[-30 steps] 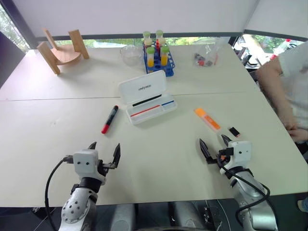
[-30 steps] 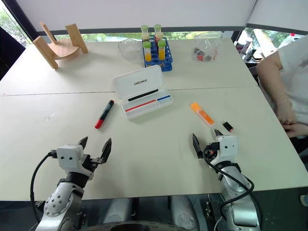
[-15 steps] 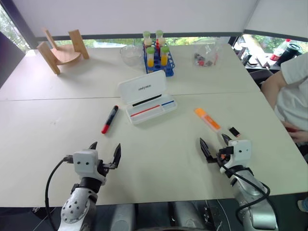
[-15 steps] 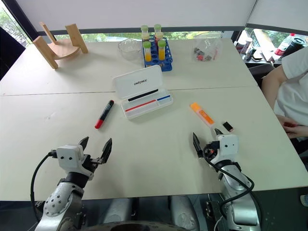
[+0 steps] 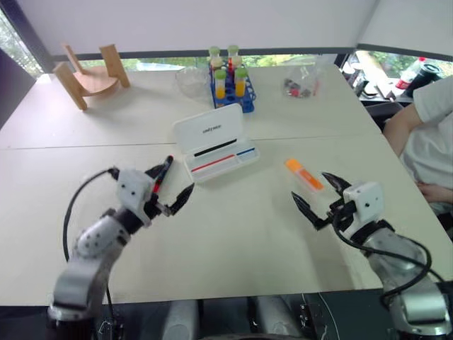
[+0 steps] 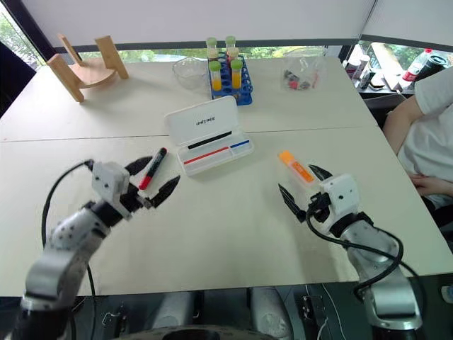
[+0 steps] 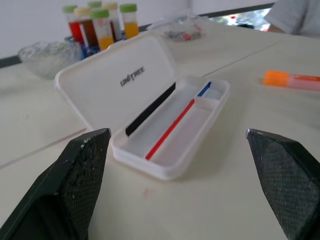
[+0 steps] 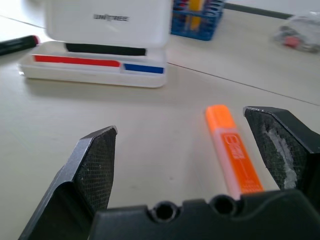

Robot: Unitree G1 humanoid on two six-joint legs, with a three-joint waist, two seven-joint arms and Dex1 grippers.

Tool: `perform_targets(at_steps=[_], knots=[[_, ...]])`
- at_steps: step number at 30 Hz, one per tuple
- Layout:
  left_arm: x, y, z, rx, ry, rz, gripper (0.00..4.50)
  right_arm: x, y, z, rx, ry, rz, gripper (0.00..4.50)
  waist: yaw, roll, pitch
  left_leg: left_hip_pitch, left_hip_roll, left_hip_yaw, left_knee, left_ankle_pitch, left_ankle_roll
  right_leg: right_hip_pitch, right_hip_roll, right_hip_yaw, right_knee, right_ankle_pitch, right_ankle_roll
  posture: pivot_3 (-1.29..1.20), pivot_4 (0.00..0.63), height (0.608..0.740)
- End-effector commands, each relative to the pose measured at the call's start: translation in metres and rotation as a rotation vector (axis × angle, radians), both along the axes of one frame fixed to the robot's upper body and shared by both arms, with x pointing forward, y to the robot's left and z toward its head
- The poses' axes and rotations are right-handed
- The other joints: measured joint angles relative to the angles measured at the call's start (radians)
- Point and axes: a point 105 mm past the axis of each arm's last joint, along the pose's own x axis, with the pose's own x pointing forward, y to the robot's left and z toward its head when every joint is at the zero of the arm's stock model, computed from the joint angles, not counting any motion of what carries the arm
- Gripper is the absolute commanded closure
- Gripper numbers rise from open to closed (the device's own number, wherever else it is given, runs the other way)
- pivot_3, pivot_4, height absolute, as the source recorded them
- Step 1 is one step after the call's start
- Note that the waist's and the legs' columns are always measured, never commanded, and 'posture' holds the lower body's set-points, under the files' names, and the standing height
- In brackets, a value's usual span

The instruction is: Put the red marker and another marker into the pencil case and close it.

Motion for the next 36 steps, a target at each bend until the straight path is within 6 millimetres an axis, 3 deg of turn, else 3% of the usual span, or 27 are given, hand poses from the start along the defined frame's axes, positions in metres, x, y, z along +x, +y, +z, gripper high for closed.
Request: perform_targets(at_steps=[1, 6, 11, 14, 21, 28, 34, 36], knots=[[0.021, -0.005, 0.006, 0.024, 0.041, -0.147, 1.93, -0.003, 0.012, 0.021, 0.028, 0.016, 0.105, 0.0, 0.0, 0.0, 0.0, 0.0, 0.0, 0.0, 0.0, 0.0, 0.0, 0.0, 0.0, 0.0, 0.0, 0.0, 0.0, 0.0, 0.15, 0.74], [0.042, -0.032, -0.009, 0.127, 0.118, -0.382, 4.48, 0.003, 0.012, 0.035, 0.029, 0.025, 0.147, 0.0, 0.002, 0.0, 0.0, -0.002, -0.001, 0.0, 0.0, 0.0, 0.001, -0.001, -0.001, 0.0, -0.001, 0.0, 0.001, 0.0, 0.15, 0.74], [0.059, -0.049, -0.019, 0.135, 0.177, -0.457, 4.48, 0.012, 0.005, 0.048, 0.036, -0.023, 0.109, 0.0, 0.002, 0.0, 0.0, -0.004, -0.001, 0.0, -0.001, 0.0, 0.001, -0.003, 0.0, 0.0, -0.001, 0.0, 0.001, 0.0, 0.15, 0.74], [0.068, -0.054, -0.013, 0.125, 0.169, -0.457, 3.6, 0.016, 0.003, 0.052, 0.038, -0.055, 0.084, 0.0, 0.0, 0.0, 0.0, -0.004, -0.001, 0.0, 0.0, 0.0, 0.001, -0.003, 0.0, 0.0, 0.0, 0.0, 0.001, 0.0, 0.15, 0.74], [0.074, -0.062, -0.016, 0.163, 0.166, -0.468, 0.03, 0.015, 0.007, 0.053, 0.048, -0.071, 0.07, 0.0, 0.001, 0.0, 0.0, -0.004, -0.001, -0.001, -0.001, 0.0, 0.001, -0.003, 0.0, 0.0, 0.0, 0.0, 0.001, 0.0, 0.15, 0.74], [0.07, -0.08, -0.034, 0.202, 0.209, -0.518, 0.03, 0.018, 0.004, 0.054, 0.048, -0.087, 0.05, 0.0, 0.003, 0.0, 0.0, -0.004, -0.001, -0.001, 0.0, 0.0, 0.001, -0.003, -0.001, 0.0, 0.001, 0.0, 0.001, 0.0, 0.15, 0.74], [0.073, -0.081, -0.051, 0.276, 0.233, -0.484, 0.03, 0.02, 0.004, 0.056, 0.049, -0.099, 0.039, 0.0, 0.001, 0.0, 0.0, -0.004, -0.001, -0.001, 0.0, 0.0, 0.001, -0.003, 0.0, 0.0, 0.001, 0.0, 0.001, 0.0, 0.15, 0.74], [0.076, -0.081, -0.057, 0.291, 0.246, -0.462, 0.57, 0.021, 0.004, 0.056, 0.049, -0.103, 0.035, 0.0, 0.002, 0.0, 0.0, -0.004, -0.001, -0.001, 0.0, 0.0, 0.001, -0.003, 0.0, 0.0, 0.001, 0.0, 0.001, 0.0, 0.15, 0.74]])
